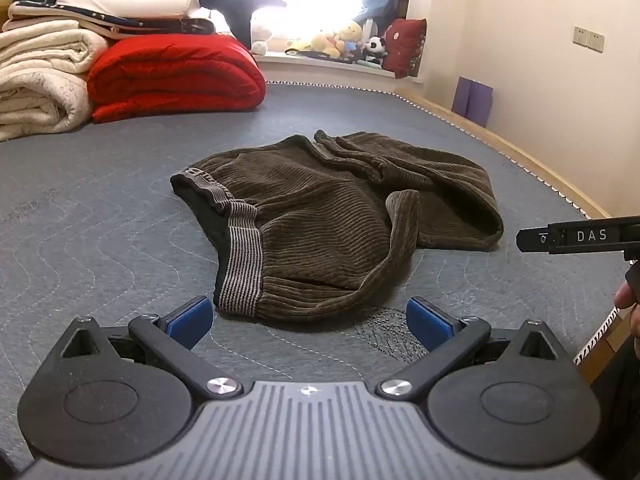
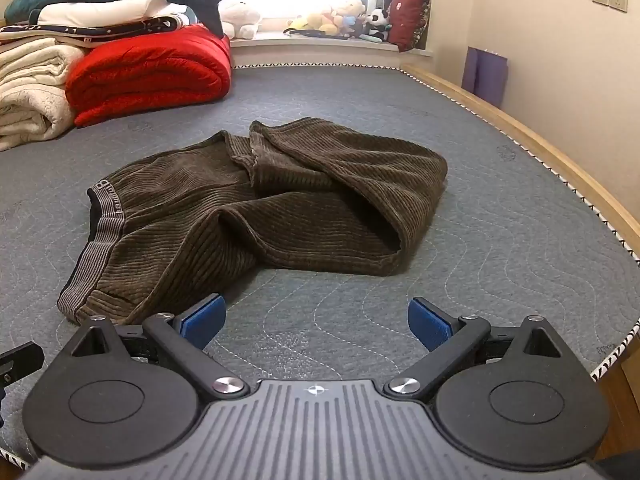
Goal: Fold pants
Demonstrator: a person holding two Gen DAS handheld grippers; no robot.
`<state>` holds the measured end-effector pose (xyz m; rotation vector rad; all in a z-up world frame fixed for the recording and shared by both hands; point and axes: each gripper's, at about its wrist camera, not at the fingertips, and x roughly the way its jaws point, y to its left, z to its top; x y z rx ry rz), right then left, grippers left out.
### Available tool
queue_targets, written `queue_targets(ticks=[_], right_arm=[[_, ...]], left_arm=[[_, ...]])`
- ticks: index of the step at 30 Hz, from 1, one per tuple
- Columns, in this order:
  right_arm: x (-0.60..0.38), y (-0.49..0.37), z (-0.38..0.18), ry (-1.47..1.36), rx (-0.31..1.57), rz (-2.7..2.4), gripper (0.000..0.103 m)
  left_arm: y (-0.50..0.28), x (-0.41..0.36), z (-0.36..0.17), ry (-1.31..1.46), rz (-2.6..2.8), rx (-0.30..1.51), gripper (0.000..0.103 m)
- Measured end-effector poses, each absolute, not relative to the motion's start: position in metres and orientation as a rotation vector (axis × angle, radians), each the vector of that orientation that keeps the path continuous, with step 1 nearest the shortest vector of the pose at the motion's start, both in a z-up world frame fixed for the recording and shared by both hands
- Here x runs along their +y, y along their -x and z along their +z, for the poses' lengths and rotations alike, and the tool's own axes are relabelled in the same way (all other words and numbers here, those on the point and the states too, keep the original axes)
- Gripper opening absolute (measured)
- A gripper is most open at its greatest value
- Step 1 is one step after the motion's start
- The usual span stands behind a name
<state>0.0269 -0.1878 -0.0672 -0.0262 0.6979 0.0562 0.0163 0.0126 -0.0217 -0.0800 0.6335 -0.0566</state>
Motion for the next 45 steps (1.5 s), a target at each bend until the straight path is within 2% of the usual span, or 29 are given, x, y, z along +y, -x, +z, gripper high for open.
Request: queue_targets(ticks=[39, 45], right_arm=[[-0.1864, -0.0252, -0.0655, 0.027, 0.692, 0.06, 0.098], [-0.1871, -0.0253, -0.0649, 0.031, 0.689, 0.063, 0.095]], left_arm=[[-0.0142, 0.0122, -0.0222, 0.087, -0.065, 0.628, 0.103], [-0.014, 0.013, -0.022, 0.091, -0.067, 0.628, 0.103]])
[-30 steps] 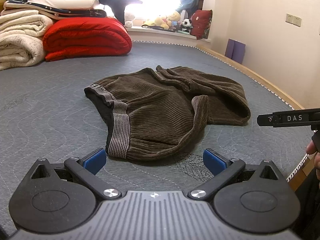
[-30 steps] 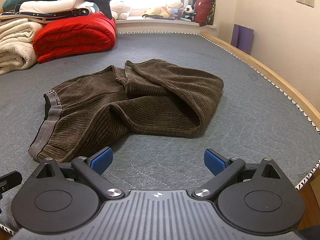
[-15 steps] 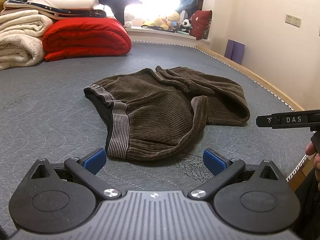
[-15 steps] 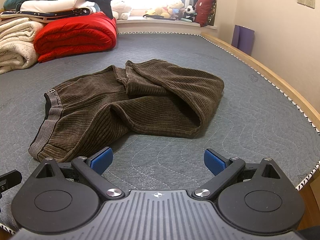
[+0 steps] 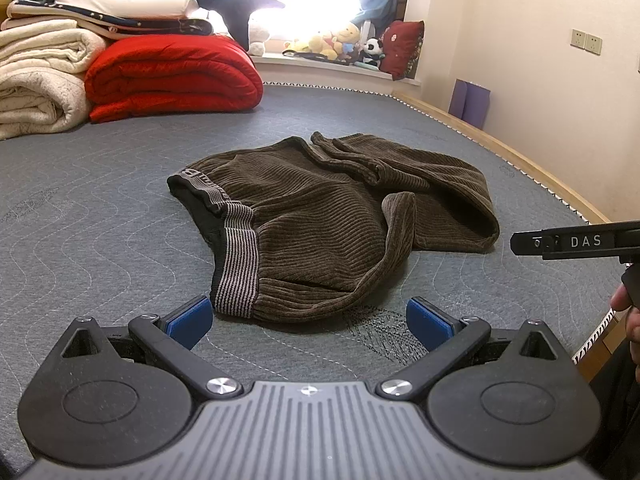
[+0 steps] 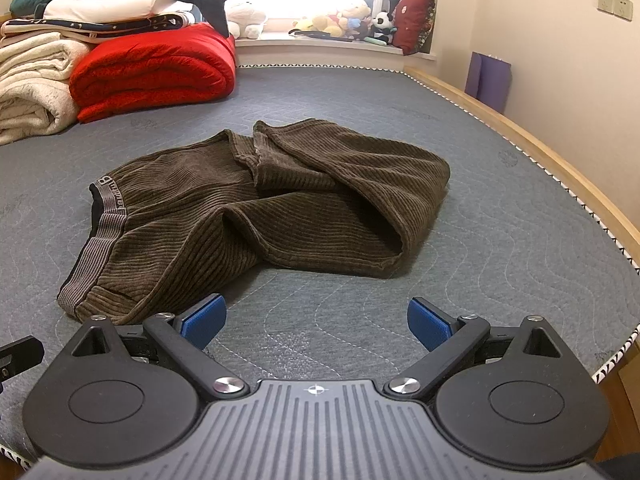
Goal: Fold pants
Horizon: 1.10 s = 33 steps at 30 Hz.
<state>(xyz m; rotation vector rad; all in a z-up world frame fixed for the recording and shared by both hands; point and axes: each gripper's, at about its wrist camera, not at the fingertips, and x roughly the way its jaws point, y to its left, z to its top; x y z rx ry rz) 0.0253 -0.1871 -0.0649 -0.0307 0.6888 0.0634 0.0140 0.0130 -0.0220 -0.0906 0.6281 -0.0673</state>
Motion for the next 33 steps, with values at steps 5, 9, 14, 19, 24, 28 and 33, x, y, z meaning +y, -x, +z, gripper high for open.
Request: queue_targets(ticks=[5, 9, 14, 19, 24, 28, 33], right_arm=[[-0.182, -0.025, -0.063, 0.039, 0.675, 0.091, 0.074], [-0.175, -0.027, -0.061, 0.004, 0.643, 0.157, 0.05], [-0.156, -0.037, -0.062, -0.059, 0.662, 0.249, 0.049], [-0.138, -0.065, -0.07, -0.147, 0.743, 0.314, 0.055], [-0.128, -0.093, -0.085, -0.263, 0.84, 0.317, 0.067], [-0.119, -0.113, -0.099, -0.277, 0.91, 0.296, 0.07], [-0.114, -0.131, -0.12, -0.275, 0.999, 0.244, 0.07]], left_arm=[[-0.011, 0.018, -0.021, 0.114, -0.091, 0.601, 0.103], [-0.014, 0.023, -0.022, 0.108, -0.081, 0.585, 0.08], [-0.036, 0.048, -0.026, 0.176, -0.111, 0.636, 0.0], [-0.08, 0.087, -0.034, 0.276, -0.083, 0.677, 0.0], [-0.14, 0.136, -0.053, 0.451, -0.001, 0.733, 0.047], [-0.186, 0.164, -0.083, 0.647, -0.022, 0.803, 0.054], [-0.224, 0.166, -0.116, 0.827, -0.064, 0.847, 0.059]])
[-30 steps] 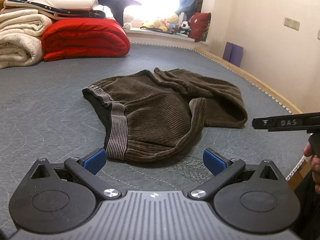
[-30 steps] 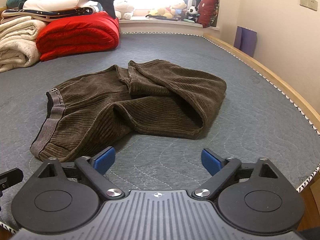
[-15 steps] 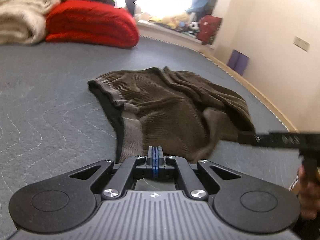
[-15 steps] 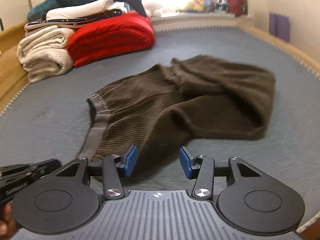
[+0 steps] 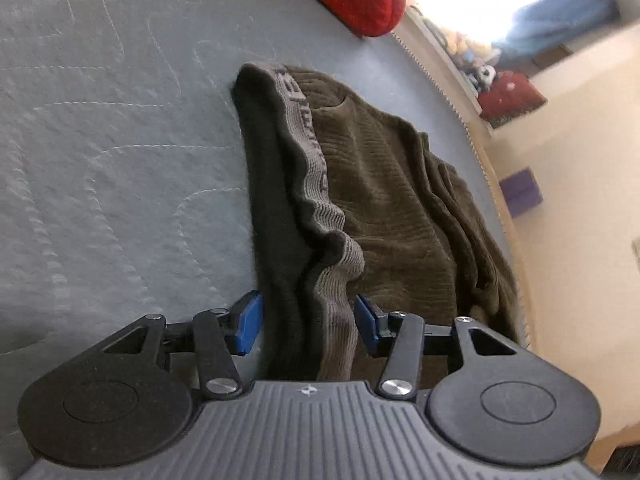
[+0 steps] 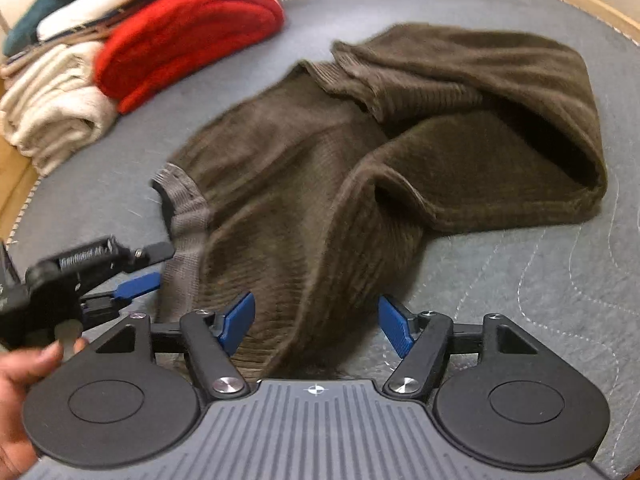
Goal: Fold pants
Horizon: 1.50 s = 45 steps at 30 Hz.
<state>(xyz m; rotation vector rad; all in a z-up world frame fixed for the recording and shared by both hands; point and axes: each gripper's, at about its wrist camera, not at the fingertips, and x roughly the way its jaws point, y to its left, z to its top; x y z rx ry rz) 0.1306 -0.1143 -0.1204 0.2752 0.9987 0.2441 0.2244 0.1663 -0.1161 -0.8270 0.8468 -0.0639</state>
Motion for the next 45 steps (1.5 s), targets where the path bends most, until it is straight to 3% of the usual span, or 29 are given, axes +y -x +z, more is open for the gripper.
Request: queue_targets(ticks=[1, 3, 5, 6, 8, 10, 19, 21, 23, 25, 30, 31, 33, 34, 39, 45], right_arm=[[-0.115, -0.132, -0.124, -0.282, 1.014, 0.232, 0.069], [-0.116, -0.136, -0.129, -0.274, 1.032, 0.204, 0.058], [-0.117, -0.137, -0.134, -0.249, 1.047, 0.177, 0.043], [-0.118, -0.137, -0.135, -0.253, 1.054, 0.177, 0.038], [-0.119, -0.134, -0.135, -0.267, 1.064, 0.187, 0.021], [-0.115, -0.129, -0.132, -0.24, 1.053, 0.192, 0.015], [-0.039, -0.06, -0.082, 0.071, 0.777, 0.416, 0.012], [-0.016, -0.044, -0.076, 0.088, 0.76, 0.492, 0.012], [0.018, -0.024, -0.068, 0.141, 0.741, 0.572, 0.012], [0.047, -0.012, -0.067, 0.153, 0.755, 0.592, 0.012], [0.098, 0.011, -0.077, 0.179, 0.796, 0.558, 0.012], [0.101, 0.013, -0.08, 0.197, 0.816, 0.555, 0.012], [0.098, 0.016, -0.087, 0.178, 0.878, 0.521, 0.011], [0.089, 0.016, -0.09, 0.17, 0.898, 0.504, 0.011], [0.048, 0.019, -0.094, 0.073, 0.962, 0.449, 0.011], [0.032, 0.014, -0.1, -0.046, 0.991, 0.498, 0.016]], left_arm=[[-0.229, 0.163, -0.118, 0.826, -0.065, 0.836, 0.061], [-0.239, 0.157, -0.117, 0.809, -0.058, 0.824, 0.065], [-0.248, 0.149, -0.115, 0.751, -0.054, 0.83, 0.062], [-0.249, 0.145, -0.112, 0.712, -0.043, 0.841, 0.042], [-0.249, 0.148, -0.111, 0.677, -0.029, 0.874, 0.024], [-0.242, 0.159, -0.104, 0.7, -0.063, 0.851, 0.02], [-0.165, 0.228, -0.004, 0.571, 0.019, 0.662, 0.011], [-0.141, 0.253, 0.012, 0.506, 0.098, 0.629, 0.0], [-0.112, 0.285, 0.032, 0.453, 0.244, 0.57, 0.0], [-0.08, 0.328, 0.043, 0.568, 0.323, 0.528, 0.0], [-0.057, 0.339, 0.03, 0.577, 0.172, 0.627, 0.004], [-0.056, 0.334, 0.021, 0.581, 0.134, 0.645, 0.01], [-0.06, 0.326, 0.0, 0.618, 0.079, 0.678, 0.043], [-0.064, 0.321, -0.011, 0.631, 0.064, 0.694, 0.046], [-0.084, 0.313, -0.071, 0.742, -0.003, 0.764, 0.047], [-0.143, 0.307, -0.108, 0.579, -0.034, 0.815, 0.046]])
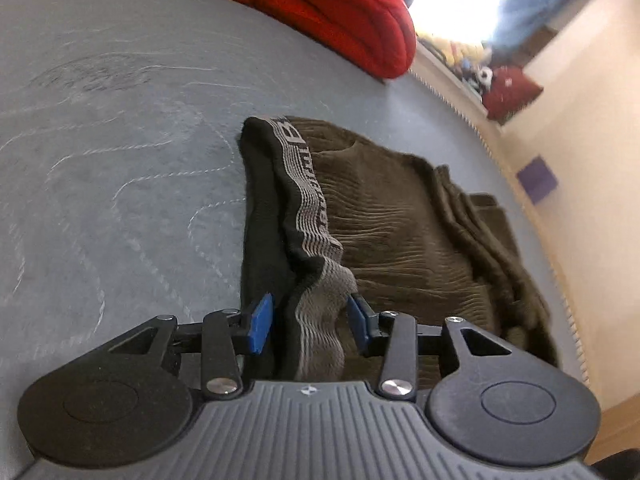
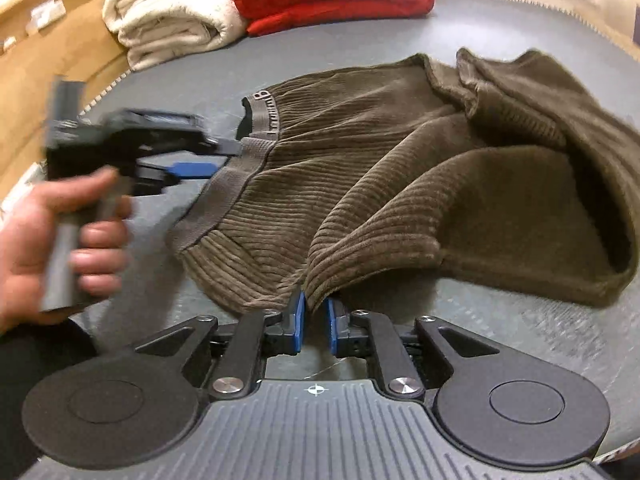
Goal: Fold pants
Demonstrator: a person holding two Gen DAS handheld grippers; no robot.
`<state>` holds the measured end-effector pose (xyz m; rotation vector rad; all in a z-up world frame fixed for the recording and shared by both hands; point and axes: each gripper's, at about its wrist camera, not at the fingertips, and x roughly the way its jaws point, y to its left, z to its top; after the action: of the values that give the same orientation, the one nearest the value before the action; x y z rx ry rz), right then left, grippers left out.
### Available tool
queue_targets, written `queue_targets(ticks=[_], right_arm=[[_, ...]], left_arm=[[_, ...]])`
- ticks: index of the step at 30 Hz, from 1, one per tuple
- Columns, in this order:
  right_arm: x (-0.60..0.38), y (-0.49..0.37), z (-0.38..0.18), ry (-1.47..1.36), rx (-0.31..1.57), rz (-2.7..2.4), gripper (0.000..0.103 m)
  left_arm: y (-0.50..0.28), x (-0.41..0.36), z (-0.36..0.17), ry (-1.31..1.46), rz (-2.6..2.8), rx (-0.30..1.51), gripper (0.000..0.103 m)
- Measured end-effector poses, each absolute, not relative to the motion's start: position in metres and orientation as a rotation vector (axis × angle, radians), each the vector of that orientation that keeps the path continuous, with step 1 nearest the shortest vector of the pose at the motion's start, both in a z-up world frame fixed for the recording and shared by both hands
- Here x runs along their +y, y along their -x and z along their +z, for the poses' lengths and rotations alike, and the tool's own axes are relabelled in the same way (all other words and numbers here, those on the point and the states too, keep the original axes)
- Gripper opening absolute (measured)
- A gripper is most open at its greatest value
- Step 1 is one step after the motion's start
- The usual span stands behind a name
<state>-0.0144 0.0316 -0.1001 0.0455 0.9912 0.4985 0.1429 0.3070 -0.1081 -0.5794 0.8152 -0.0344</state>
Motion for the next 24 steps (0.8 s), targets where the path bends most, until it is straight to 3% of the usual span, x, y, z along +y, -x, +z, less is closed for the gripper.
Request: queue_targets(ticks=[5, 6, 8, 10, 13, 15, 17, 20, 22, 23, 24], right_arm=[[0.036, -0.008, -0.106, -0.121, 1.024, 0.497, 0.037], [0.038, -0.013, -0.107, -0.129, 1.034, 0.486, 0.038], [0.04, -0.023, -0.109, -0.163, 1.054, 0.465, 0.038], [0.041, -0.031, -0.109, -0.184, 1.064, 0.443, 0.038], [0.039, -0.037, -0.11, -0.207, 1.067, 0.415, 0.038], [0.039, -0.037, -0.114, -0.211, 1.076, 0.399, 0.038], [0.039, -0.036, -0.118, -0.211, 1.089, 0.378, 0.038], [0.039, -0.035, -0.118, -0.22, 1.102, 0.365, 0.038], [0.04, -0.034, -0.117, -0.21, 1.101, 0.366, 0.038], [0.04, -0.034, -0.117, -0.202, 1.1, 0.367, 0.038], [0.04, -0.034, -0.116, -0.195, 1.101, 0.366, 0.038]], left_arm=[[-0.169, 0.311, -0.119, 0.628, -0.062, 0.76, 0.05], [-0.171, 0.311, -0.117, 0.594, -0.039, 0.741, 0.044], [-0.168, 0.315, -0.104, 0.512, 0.108, 0.69, 0.041], [-0.162, 0.334, -0.106, 0.627, 0.127, 0.67, 0.042], [-0.169, 0.345, -0.133, 0.841, 0.006, 0.77, 0.051], [-0.17, 0.344, -0.138, 0.913, -0.031, 0.754, 0.068], [-0.175, 0.341, -0.141, 0.943, -0.047, 0.743, 0.077], [-0.18, 0.341, -0.147, 0.991, -0.079, 0.742, 0.077], [-0.181, 0.348, -0.148, 1.07, -0.103, 0.732, 0.065], [-0.179, 0.35, -0.141, 1.006, -0.026, 0.742, 0.042], [-0.179, 0.346, -0.132, 0.847, 0.077, 0.77, 0.039]])
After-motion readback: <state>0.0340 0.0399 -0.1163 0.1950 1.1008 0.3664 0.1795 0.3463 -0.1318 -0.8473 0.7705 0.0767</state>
